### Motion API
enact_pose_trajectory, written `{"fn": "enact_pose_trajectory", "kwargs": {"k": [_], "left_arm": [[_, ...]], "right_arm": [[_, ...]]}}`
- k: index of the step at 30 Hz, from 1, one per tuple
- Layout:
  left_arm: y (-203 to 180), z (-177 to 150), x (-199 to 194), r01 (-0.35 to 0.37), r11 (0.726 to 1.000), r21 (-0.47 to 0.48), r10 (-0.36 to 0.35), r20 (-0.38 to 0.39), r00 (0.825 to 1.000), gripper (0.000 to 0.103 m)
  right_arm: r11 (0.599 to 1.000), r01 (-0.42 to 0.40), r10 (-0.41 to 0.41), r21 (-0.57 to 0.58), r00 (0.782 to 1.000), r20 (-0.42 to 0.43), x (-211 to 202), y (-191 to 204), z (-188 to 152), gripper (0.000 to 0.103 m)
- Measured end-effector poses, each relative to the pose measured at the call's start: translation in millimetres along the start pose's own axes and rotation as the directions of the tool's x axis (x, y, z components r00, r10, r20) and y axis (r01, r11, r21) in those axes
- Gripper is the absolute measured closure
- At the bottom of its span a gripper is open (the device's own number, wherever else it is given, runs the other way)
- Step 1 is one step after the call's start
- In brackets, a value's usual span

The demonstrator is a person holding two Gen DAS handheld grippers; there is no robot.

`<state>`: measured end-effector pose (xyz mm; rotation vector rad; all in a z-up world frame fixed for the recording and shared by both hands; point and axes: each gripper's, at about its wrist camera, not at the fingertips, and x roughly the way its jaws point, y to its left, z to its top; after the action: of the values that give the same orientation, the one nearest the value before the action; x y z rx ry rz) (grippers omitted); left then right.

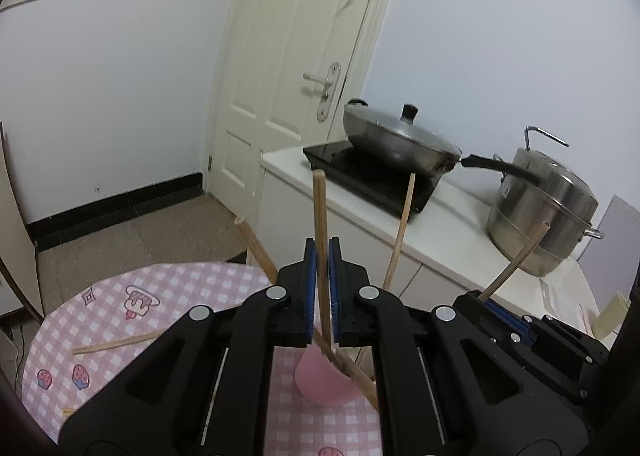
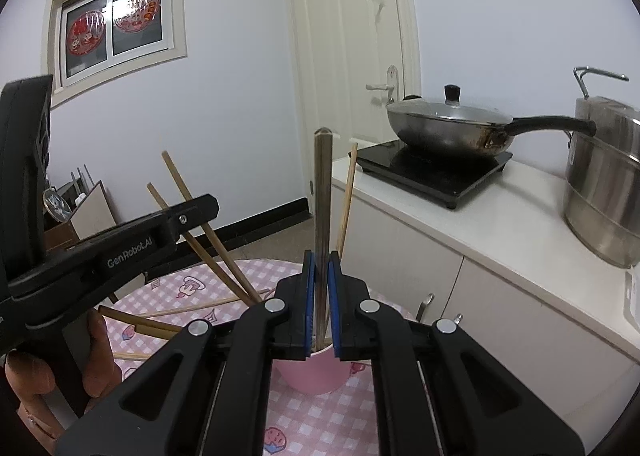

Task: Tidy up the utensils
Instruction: 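Open the left tool while the right tool opens, releasing chopsticks into the cup, then move both open tools back over the remaining chopsticks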

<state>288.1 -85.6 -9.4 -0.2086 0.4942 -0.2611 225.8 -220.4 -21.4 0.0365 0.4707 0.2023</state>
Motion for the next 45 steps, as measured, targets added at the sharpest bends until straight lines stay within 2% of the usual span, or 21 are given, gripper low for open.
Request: {"fn": "enact_pose_trajectory", "kwargs": {"k": [4,6,7,8,9,10,11,19,26,31,35,40,45], "left_arm": [[-1,2,-5,0.021,1.000,0.015,-0.020,-0.017,1.000,0.096],[-1,3,-10,0.026,0.999,0.024,-0.025,-0.023,0.999,0.096],[-1,3,-13,0.031,0.999,0.027,-0.031,-0.027,0.999,0.092],[-2,3,-16,0.034,0.999,0.029,-0.034,-0.028,0.999,0.078],[-2,3,-21,0.037,0.999,0.031,-0.036,-0.022,0.999,0.070],[-1,3,-24,0.044,0.999,0.028,-0.044,-0.016,0.999,0.048],[0,3,-31,0.048,0.999,0.026,-0.048,-0.002,0.999,0.045],[3,1,-69,0.022,0.999,0.043,-0.023,0.027,0.999,0.045],[5,-17,-116,-0.007,0.994,0.112,0.002,0.042,0.999,0.043],[12,-43,-145,0.018,0.986,0.165,-0.017,-0.006,1.000,0.042],[18,-72,-159,0.060,0.977,0.205,-0.045,-0.077,0.996,0.042],[17,-115,-167,0.104,0.956,0.275,-0.060,-0.163,0.985,0.042],[8,-159,-170,0.169,0.932,0.321,-0.091,-0.245,0.965,0.042]], "right_arm": [[1.000,0.002,-0.002,0.022,1.000,-0.003,-6,-1,0,0.096],[0.999,0.003,-0.003,0.032,1.000,-0.001,-10,-1,1,0.093],[0.999,0.004,-0.004,0.033,1.000,0.000,-12,-1,0,0.088],[0.999,0.006,-0.006,0.038,1.000,0.003,-16,0,0,0.083],[0.999,0.005,-0.005,0.042,1.000,0.007,-18,0,1,0.080],[0.999,0.003,-0.004,0.046,1.000,0.010,-22,1,1,0.079],[0.999,0.002,-0.003,0.047,1.000,0.012,-24,1,1,0.079],[0.999,0.000,-0.002,0.051,0.999,0.041,-54,12,0,0.077],[0.999,-0.007,0.004,0.054,0.998,0.065,-91,21,-12,0.073],[0.998,-0.015,0.011,0.064,0.998,0.054,-115,28,-35,0.071],[0.996,-0.015,0.013,0.087,1.000,0.028,-128,33,-59,0.068],[0.994,-0.025,0.028,0.105,0.999,-0.023,-136,45,-95,0.068],[0.993,0.009,-0.001,0.122,0.998,-0.066,-139,50,-122,0.068]]}}
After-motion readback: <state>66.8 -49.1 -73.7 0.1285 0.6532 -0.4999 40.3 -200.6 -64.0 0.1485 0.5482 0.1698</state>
